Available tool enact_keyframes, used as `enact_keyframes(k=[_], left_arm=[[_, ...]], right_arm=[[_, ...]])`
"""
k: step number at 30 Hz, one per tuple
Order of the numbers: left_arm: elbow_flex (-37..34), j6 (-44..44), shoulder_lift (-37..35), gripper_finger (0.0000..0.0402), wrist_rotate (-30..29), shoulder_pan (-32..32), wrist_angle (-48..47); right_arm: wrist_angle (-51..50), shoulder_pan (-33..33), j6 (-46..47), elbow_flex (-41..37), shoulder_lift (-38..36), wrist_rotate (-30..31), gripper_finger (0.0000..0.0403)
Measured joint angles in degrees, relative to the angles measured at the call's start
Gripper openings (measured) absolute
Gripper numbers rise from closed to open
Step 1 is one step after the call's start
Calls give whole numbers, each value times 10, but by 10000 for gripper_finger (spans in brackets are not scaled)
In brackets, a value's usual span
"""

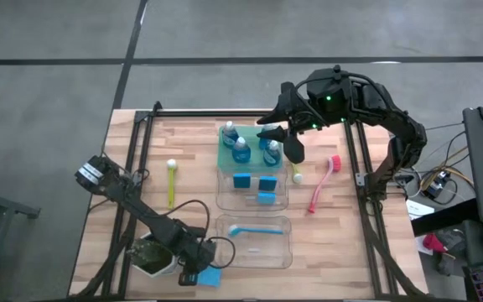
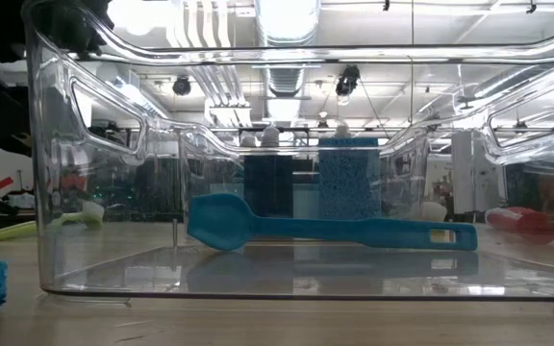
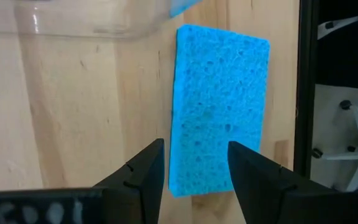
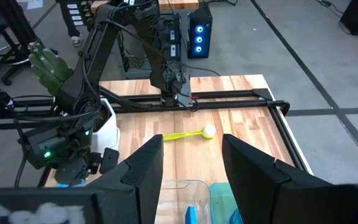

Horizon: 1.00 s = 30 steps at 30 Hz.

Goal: Pick & Place Kitchen Sink Supplies
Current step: Put the blue sponge into the top transparent bin

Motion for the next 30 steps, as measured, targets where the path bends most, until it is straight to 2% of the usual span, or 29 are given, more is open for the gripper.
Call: enact_keyframes(k=[16,23,30], left_arm=[[-37,-7,0,167,-7,-10,41],[-42,19,0,167,-38,-14,78],[-58,23,0,167,-25,-16,99]], right_arm=[[6,0,2,0,0,1,162],[10,0,5,0,1,2,162],[10,0,5,0,1,2,162]])
